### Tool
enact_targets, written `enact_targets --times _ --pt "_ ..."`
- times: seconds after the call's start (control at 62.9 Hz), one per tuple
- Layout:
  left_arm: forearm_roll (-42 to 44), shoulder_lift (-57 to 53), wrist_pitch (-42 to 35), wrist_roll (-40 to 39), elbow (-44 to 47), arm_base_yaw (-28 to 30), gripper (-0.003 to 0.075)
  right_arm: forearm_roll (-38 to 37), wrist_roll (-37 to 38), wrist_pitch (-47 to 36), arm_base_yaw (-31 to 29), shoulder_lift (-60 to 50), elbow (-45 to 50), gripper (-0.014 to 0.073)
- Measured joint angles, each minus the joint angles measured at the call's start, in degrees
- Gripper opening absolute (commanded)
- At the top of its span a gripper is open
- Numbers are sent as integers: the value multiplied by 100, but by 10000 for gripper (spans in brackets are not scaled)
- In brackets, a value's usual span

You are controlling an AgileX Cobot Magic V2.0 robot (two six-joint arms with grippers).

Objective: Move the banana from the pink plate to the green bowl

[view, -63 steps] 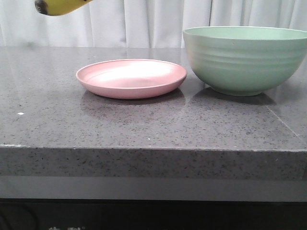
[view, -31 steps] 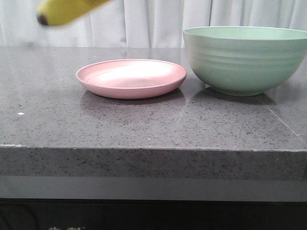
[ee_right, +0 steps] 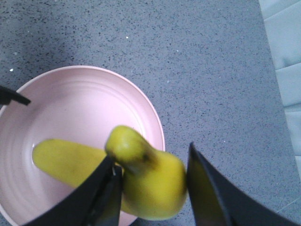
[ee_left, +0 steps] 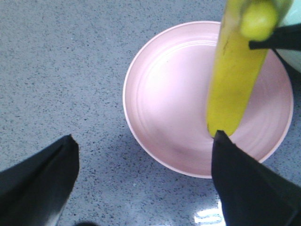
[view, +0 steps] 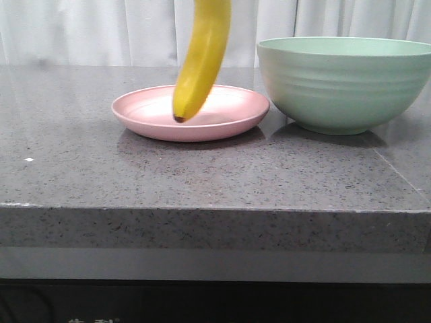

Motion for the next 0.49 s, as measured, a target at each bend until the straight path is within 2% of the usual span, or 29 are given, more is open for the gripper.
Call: enact_targets --times 0.254,0.493 --pt "136 0 -14 -85 0 0 570 0 192 -89 -13 0 0 127" --pt "136 0 -14 -130 0 97 570 0 1453 -53 -341 0 -597 114"
